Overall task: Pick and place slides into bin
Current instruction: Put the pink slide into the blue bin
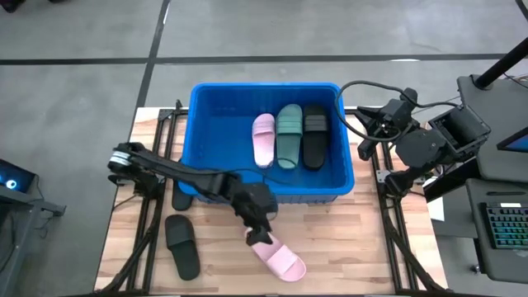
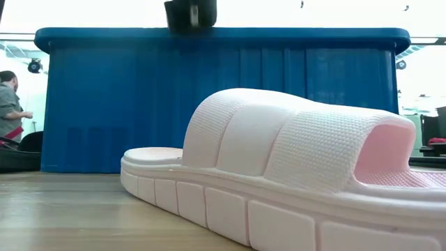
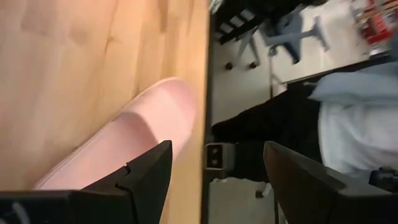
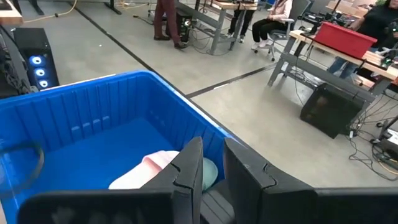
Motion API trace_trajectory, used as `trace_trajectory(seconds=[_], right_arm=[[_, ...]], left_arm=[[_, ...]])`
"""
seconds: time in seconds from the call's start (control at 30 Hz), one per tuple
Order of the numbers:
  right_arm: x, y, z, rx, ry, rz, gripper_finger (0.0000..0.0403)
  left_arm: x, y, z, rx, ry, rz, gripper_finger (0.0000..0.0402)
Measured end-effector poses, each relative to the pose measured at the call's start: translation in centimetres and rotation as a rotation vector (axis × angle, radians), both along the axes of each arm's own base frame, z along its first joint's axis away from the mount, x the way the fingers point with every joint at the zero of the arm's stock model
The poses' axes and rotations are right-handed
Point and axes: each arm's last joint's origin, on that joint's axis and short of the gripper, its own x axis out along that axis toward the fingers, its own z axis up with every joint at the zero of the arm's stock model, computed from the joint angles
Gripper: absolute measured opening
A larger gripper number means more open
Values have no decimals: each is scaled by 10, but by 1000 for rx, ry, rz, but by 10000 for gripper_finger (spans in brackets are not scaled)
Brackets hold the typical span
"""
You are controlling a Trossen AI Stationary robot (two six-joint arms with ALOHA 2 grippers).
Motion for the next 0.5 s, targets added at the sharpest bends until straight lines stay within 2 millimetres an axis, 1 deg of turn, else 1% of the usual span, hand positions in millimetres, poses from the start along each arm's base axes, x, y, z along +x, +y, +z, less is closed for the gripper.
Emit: trace_trajectory(seconds=[0.13, 0.33, 0.5], right_arm=[[0, 0, 0, -1, 1, 0, 54], [0, 0, 0, -1, 0, 0, 54], [0, 0, 0, -2, -1, -2, 54]], left_arm=[[14, -5, -27, -7, 74, -27, 238], [35, -20, -62, -113, 117, -104, 238], [44, -24, -87, -101, 162, -103, 238]])
